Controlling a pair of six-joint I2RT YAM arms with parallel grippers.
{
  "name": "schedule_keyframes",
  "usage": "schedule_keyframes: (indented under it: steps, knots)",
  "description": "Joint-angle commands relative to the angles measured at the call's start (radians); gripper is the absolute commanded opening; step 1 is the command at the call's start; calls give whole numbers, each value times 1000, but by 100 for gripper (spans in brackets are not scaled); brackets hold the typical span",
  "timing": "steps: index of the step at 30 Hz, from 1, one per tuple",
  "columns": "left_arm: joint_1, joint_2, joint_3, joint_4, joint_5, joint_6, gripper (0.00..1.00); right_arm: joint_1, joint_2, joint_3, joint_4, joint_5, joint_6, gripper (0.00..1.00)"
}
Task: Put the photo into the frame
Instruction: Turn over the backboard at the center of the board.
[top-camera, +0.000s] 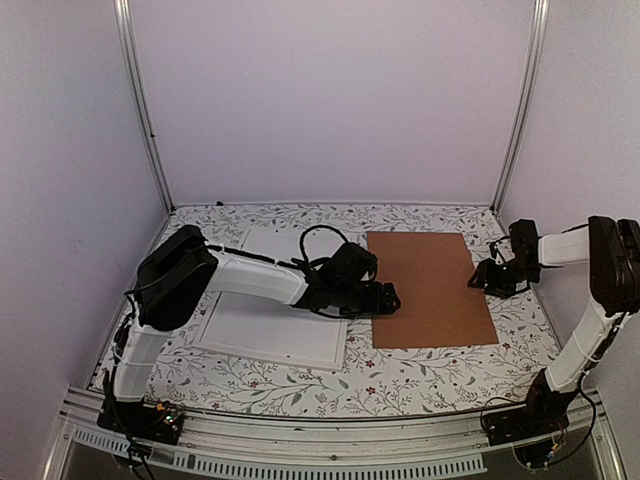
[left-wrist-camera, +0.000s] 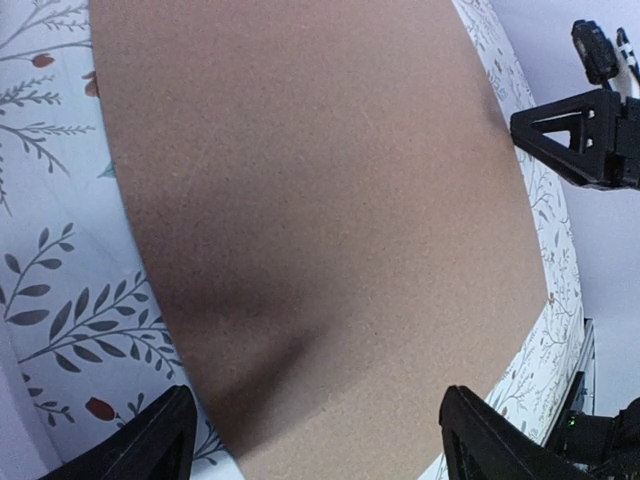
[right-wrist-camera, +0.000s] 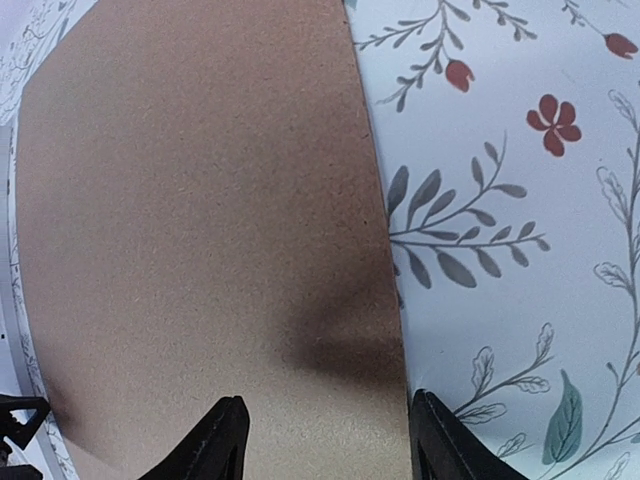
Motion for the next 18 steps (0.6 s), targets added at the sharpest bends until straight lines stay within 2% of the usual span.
schedule_keyframes:
  steps: [1,18]
  knots:
    - [10,38,-13,-90,18,-4,87,6,-34,-52,-23,-120,7,58]
    - [3,27,-36,-77,23,-12,87,6,-119,-78,57,-426,108,51]
